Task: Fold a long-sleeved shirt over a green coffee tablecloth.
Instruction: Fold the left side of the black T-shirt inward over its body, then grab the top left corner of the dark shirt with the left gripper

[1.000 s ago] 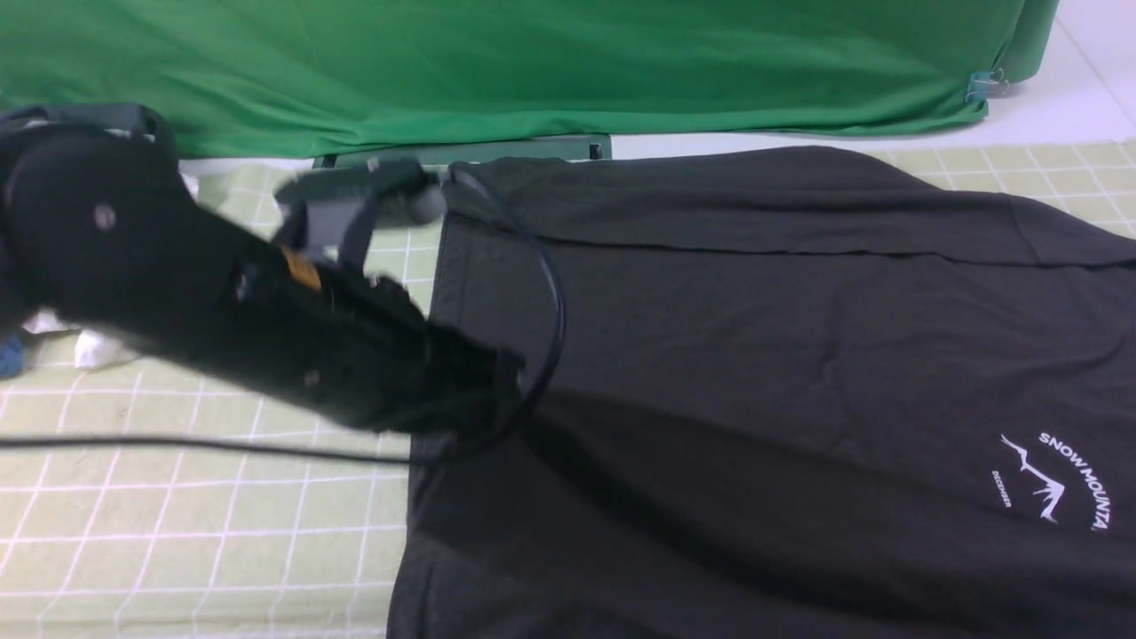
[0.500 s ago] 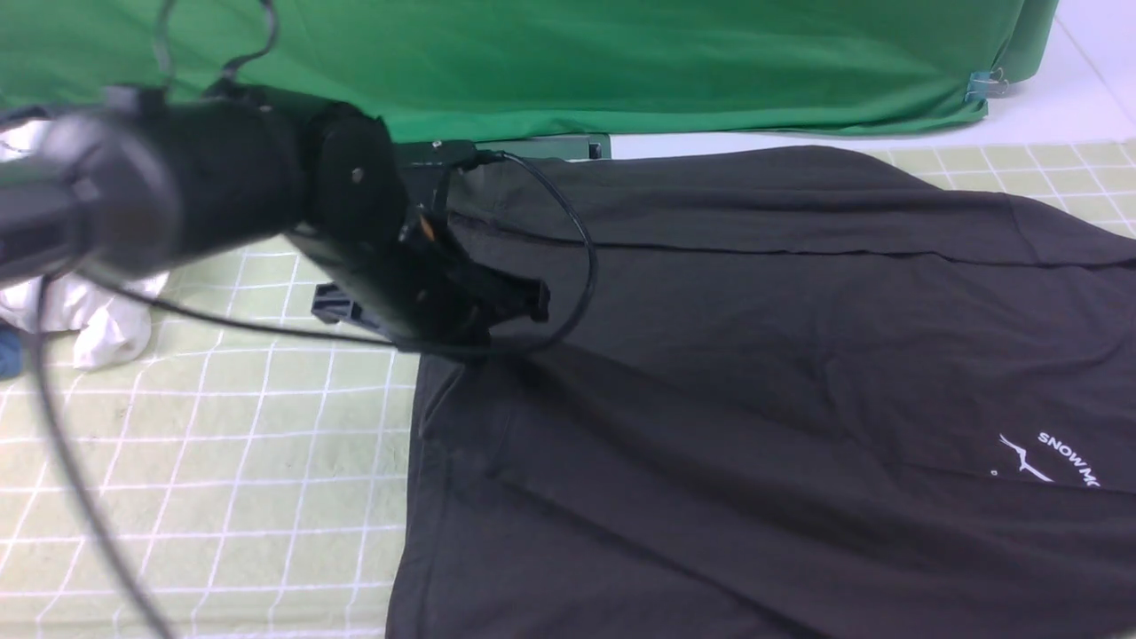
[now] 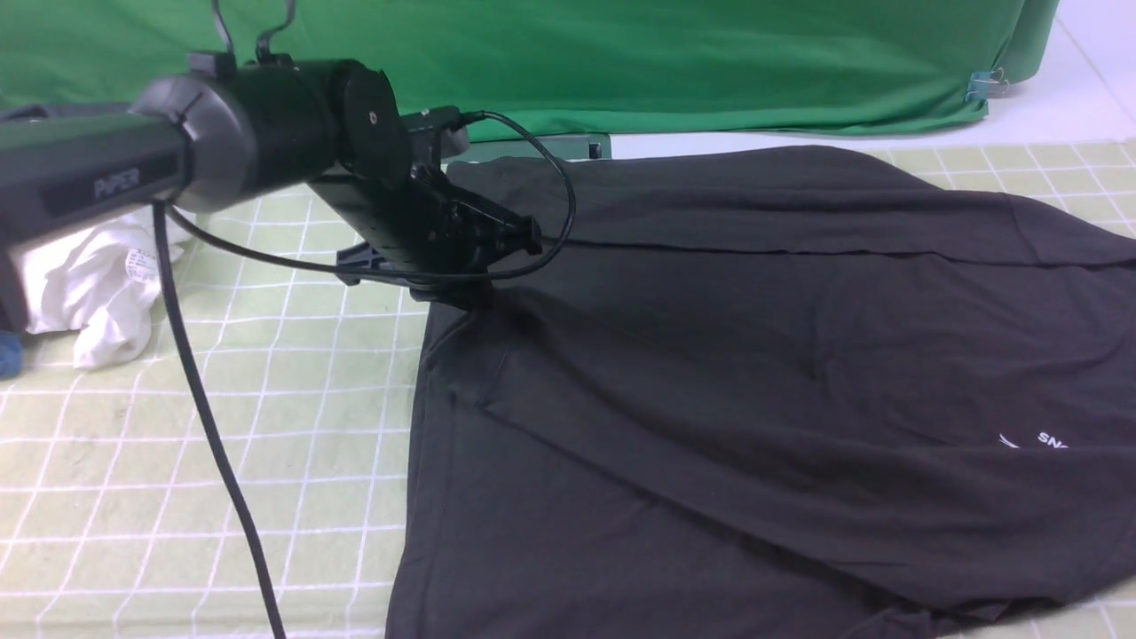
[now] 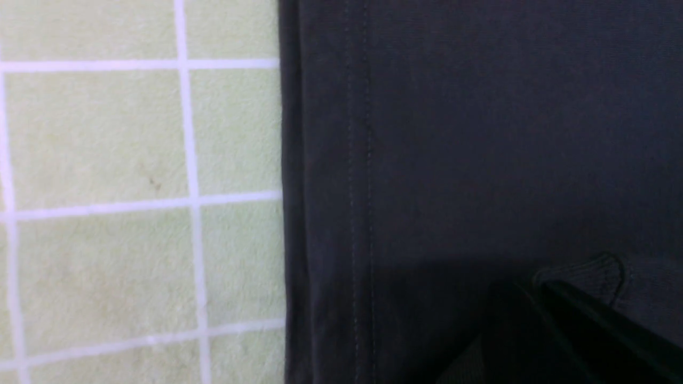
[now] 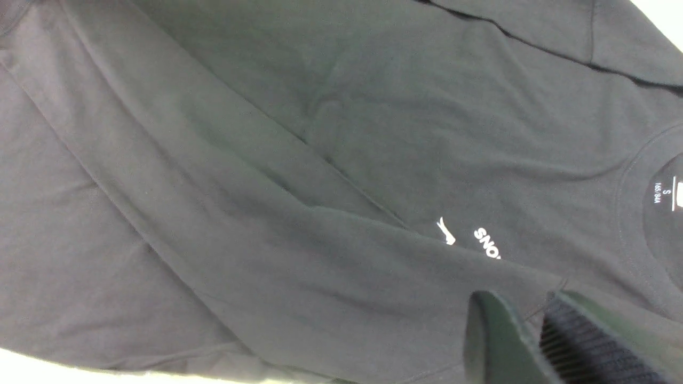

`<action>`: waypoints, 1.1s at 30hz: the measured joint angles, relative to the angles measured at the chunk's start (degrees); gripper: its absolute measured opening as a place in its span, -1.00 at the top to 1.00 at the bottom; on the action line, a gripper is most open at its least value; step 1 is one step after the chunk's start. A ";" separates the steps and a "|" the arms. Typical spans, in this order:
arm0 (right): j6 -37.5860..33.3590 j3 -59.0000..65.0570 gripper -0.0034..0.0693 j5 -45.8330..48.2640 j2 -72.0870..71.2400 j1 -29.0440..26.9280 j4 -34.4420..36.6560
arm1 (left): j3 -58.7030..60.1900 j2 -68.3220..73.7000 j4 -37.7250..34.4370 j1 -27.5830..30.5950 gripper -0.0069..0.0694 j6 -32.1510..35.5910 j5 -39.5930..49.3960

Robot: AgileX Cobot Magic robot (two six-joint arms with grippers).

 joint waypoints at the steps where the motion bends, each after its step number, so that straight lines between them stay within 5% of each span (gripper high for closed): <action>1: 0.00 0.00 0.50 0.00 0.00 0.00 0.00 | 0.00 0.15 0.00 0.00 0.72 0.02 -0.63; 5: 0.00 0.00 0.49 0.00 0.00 0.00 0.00 | -0.48 0.22 0.00 0.47 0.60 0.02 -2.02; 16: 0.00 0.00 0.45 -0.57 0.00 0.00 0.00 | -9.49 0.40 -11.34 8.63 -0.24 0.15 -2.05; 33: 0.00 0.00 0.38 -0.86 0.00 0.00 0.00 | -9.90 12.87 -33.00 9.96 -0.32 0.43 -15.24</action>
